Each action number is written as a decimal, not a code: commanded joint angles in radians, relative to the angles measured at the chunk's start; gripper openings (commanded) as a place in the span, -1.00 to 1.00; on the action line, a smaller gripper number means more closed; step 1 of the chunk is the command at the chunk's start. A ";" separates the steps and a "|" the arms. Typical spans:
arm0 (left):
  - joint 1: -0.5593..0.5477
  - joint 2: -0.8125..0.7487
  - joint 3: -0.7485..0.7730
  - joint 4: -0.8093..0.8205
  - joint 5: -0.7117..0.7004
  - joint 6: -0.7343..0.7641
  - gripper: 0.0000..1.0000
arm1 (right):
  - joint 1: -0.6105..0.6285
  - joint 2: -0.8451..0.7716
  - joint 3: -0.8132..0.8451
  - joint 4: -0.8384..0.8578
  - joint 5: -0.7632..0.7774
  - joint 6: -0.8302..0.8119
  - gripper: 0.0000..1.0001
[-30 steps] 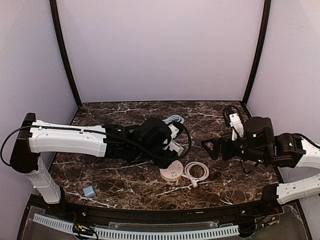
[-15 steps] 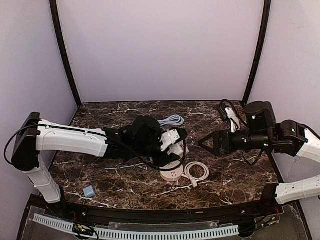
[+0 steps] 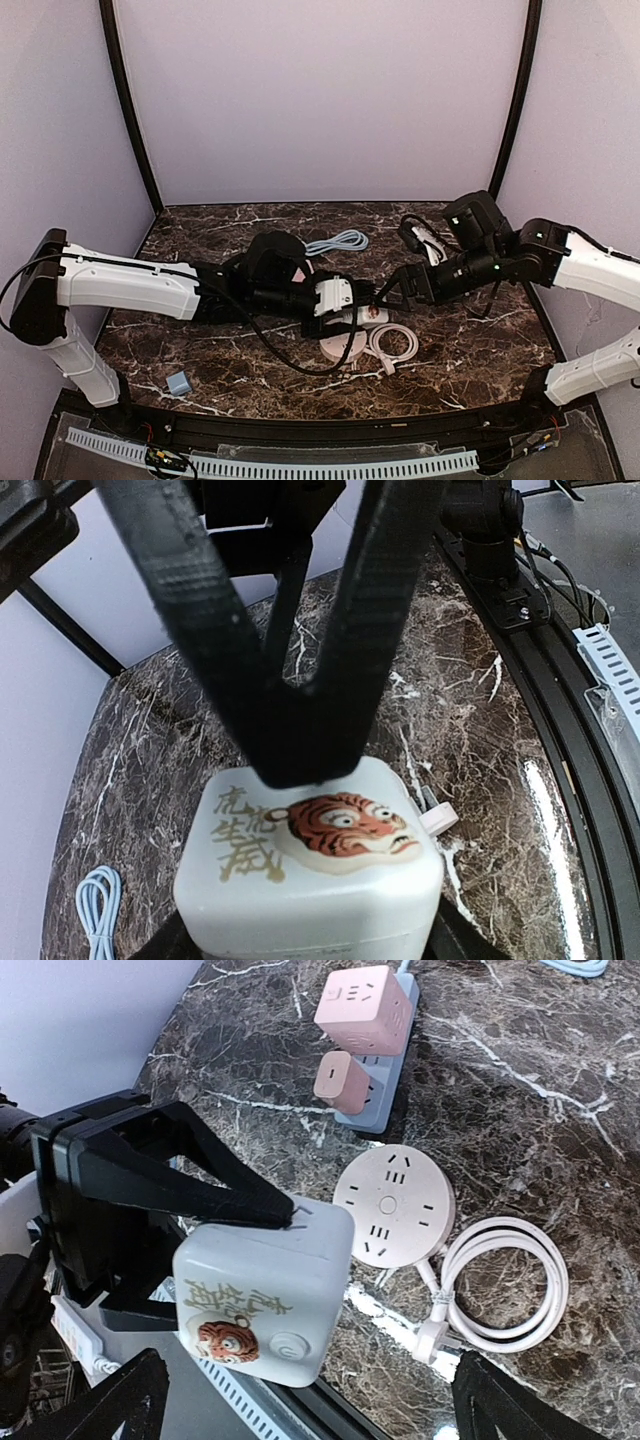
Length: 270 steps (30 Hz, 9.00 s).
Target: Insert the plug
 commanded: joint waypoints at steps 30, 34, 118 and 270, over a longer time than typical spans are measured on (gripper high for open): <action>0.027 0.073 0.109 0.065 0.076 -0.051 -0.90 | -0.008 0.164 0.111 0.014 -0.048 0.054 0.55; 0.026 0.088 0.133 0.038 0.069 -0.056 -0.88 | -0.009 0.175 0.107 0.014 -0.007 0.053 0.45; -0.066 0.697 0.801 -0.775 -0.112 0.367 -0.76 | -0.116 -0.223 -0.117 -0.069 0.385 0.024 -0.96; 0.337 -0.501 -0.566 0.213 -0.526 -0.693 0.97 | 0.118 0.618 0.266 -0.138 -0.056 0.159 -1.00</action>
